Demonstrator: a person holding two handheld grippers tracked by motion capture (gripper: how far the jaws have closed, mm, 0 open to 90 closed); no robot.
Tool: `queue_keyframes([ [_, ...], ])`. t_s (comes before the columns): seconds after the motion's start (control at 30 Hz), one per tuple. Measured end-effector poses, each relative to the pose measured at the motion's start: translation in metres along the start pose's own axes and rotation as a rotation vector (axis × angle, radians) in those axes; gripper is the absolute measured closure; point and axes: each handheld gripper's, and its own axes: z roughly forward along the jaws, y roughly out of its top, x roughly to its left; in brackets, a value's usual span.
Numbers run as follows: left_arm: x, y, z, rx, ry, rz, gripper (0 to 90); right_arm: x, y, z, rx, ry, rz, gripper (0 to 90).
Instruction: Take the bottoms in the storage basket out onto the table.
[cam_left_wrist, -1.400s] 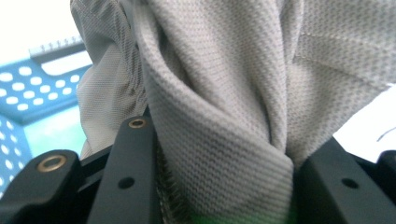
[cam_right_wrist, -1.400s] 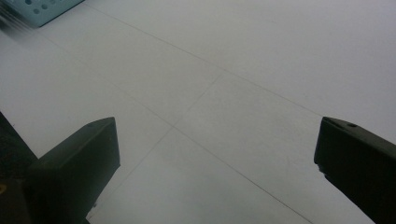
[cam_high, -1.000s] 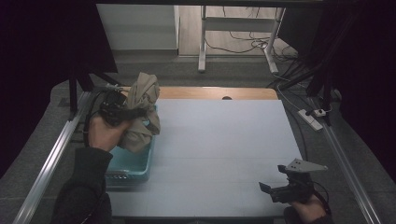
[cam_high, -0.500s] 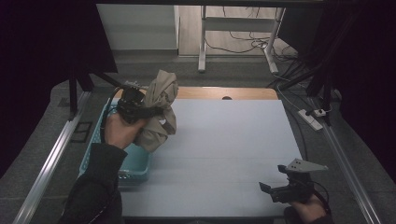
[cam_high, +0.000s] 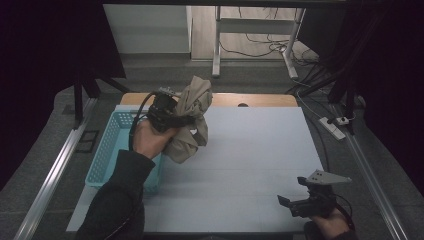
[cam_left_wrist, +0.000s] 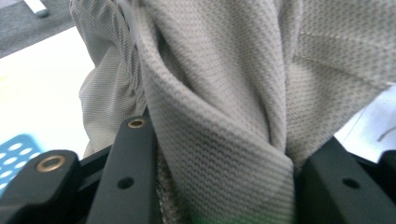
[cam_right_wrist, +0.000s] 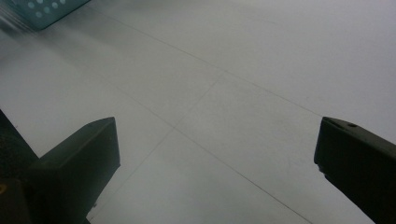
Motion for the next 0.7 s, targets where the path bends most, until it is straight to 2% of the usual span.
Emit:
queue_keyframes([
  [0.33, -0.024, 0.004, 0.033, 0.031, -0.039, 0.043, 60.8, 0.000, 0.000, 0.000, -0.001, 0.001, -0.001, 0.0],
  [0.7, -0.037, 0.003, 0.071, 0.079, -0.059, 0.057, 60.6, 0.000, 0.000, 0.000, 0.000, 0.003, -0.003, 0.0],
])
